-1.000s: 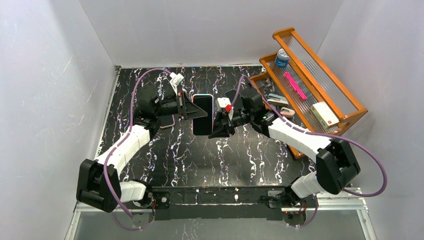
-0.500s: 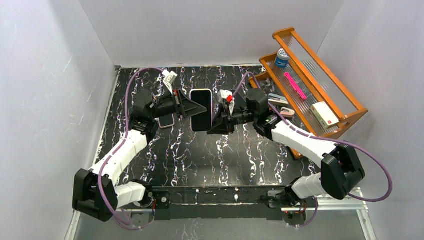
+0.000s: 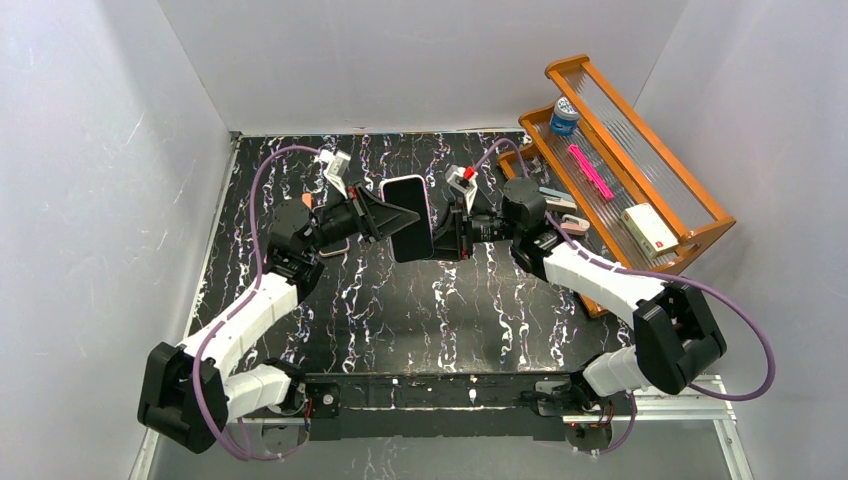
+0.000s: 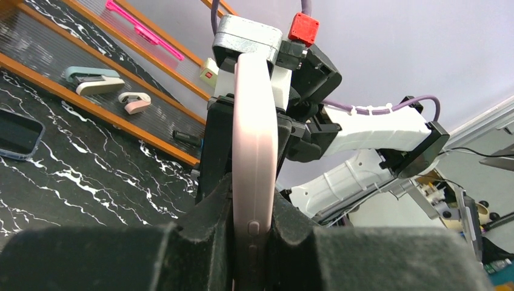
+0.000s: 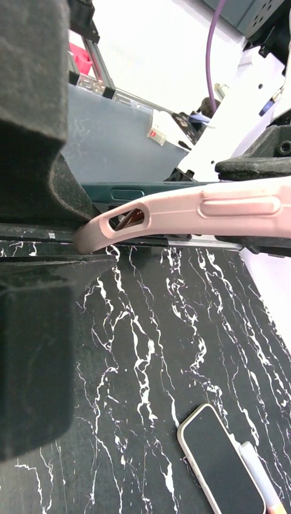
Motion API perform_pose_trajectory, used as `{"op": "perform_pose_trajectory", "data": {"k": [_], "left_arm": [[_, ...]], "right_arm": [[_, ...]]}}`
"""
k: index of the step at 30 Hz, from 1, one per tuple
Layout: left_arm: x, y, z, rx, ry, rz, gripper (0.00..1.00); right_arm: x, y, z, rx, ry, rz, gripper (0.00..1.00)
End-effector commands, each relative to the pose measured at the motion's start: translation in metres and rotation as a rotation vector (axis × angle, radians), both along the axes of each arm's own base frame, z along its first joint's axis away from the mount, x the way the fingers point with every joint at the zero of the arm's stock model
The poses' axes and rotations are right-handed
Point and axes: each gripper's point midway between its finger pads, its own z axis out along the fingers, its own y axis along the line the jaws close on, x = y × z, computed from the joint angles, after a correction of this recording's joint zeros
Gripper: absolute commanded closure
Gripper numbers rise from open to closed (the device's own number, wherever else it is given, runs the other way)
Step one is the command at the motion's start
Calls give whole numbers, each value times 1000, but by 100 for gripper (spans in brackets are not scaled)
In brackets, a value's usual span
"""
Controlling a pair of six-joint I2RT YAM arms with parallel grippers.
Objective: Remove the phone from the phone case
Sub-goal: Remove the phone case from the phone.
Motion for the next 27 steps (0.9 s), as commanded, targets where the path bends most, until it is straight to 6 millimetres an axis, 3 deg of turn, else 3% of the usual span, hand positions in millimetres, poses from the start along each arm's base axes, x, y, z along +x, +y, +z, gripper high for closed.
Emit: {"op": "perform_pose_trajectory", "data": {"k": [1, 13, 27], "left_arm": [[-50, -13, -29, 38, 133, -183, 100], [-27, -12, -51, 32, 203, -50, 100], [-12, -6, -55, -36, 264, 50, 100]], "right_arm": [[36, -4, 82, 262, -203, -191, 94], [21, -11, 89, 320, -169, -161, 77], [18, -17, 102, 383, -108, -183, 62]]}}
